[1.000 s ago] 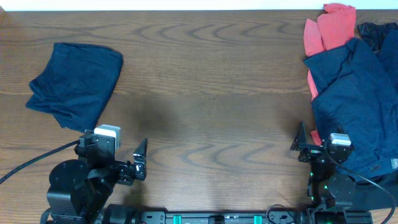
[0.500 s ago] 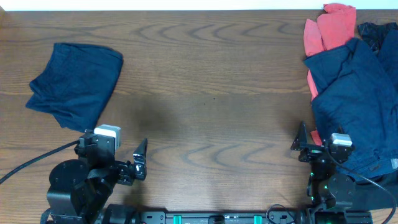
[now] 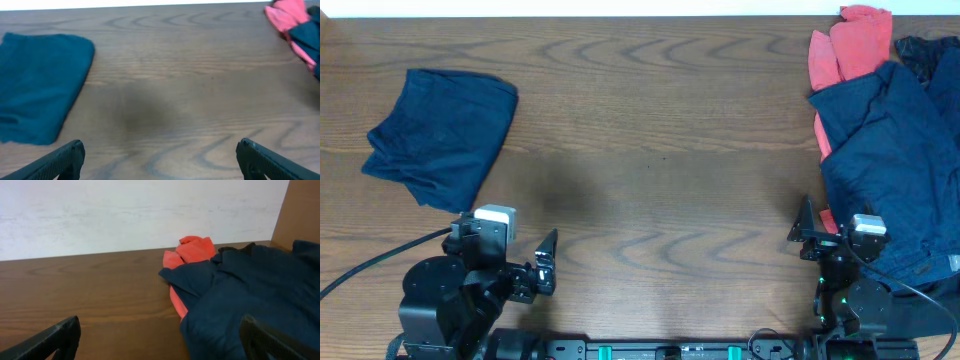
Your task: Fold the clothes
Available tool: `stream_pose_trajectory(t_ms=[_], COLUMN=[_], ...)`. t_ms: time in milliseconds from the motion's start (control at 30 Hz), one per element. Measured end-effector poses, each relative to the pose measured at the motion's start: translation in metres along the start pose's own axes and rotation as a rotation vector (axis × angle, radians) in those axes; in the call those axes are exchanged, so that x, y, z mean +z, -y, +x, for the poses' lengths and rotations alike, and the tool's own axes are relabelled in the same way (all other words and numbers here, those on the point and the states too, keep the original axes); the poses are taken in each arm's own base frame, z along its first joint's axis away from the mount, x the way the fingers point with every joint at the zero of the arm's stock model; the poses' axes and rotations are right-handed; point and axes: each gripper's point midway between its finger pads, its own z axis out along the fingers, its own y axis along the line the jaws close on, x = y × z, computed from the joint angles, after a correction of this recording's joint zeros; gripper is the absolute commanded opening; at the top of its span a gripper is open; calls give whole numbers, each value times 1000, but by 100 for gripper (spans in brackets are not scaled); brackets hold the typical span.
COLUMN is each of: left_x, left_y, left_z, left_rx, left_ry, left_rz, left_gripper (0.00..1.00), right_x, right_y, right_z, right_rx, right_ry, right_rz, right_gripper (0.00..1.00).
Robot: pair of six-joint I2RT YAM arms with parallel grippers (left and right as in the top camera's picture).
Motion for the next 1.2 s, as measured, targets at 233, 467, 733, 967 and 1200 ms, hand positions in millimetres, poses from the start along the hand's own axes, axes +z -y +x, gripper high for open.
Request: stream_pose_trajectory(t_ms=[233,467,733,967,1200], left_x=[8,40,88,104,106], left_y=[-16,-26,-37,-42,-42], left_z=[23,52,53,48,51], left_rx=[-40,-28,9,67,110], left_ry=[24,162,366,494,478], left_rz=[-66,-85,-85,-96,-108], left_gripper=[98,98,98,98,98], right_x=[0,0,0,0,0], right_y=[0,1,1,1,1], right_z=[0,0,0,0,0], right_rx=[0,0,1,3,3], right_ry=[1,1,1,1,0], right_rz=[3,3,3,4,4], right_gripper=[99,99,99,99,99])
